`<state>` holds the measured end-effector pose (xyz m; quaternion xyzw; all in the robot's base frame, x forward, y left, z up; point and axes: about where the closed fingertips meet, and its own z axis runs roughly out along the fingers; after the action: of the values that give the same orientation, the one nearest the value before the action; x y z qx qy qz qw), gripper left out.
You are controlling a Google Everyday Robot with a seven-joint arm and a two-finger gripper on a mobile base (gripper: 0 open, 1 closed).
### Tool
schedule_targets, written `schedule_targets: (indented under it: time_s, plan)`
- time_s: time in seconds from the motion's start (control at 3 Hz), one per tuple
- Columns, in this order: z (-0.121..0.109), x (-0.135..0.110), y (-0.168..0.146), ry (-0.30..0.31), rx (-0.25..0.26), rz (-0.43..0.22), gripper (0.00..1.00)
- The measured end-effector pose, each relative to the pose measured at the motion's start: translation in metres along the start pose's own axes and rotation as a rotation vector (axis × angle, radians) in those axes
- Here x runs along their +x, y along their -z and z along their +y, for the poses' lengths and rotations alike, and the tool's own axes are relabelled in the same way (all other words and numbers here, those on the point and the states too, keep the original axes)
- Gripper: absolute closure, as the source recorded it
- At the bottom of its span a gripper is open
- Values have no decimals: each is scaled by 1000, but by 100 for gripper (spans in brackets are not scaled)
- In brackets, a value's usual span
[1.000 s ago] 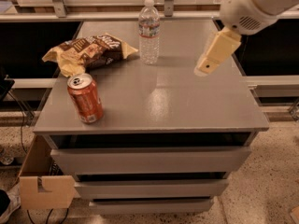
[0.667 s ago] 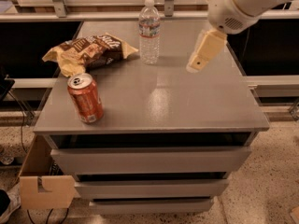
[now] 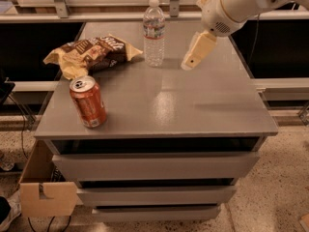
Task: Knock water bottle over
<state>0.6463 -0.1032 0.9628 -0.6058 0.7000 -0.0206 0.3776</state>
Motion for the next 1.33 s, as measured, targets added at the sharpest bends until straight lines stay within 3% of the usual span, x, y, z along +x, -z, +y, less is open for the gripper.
schedule_targets:
  time_s: [0.67, 1.33]
  plan:
    - [-20, -7, -51, -174, 35, -131, 0]
    - [-33, -20, -78, -339, 52, -274, 0]
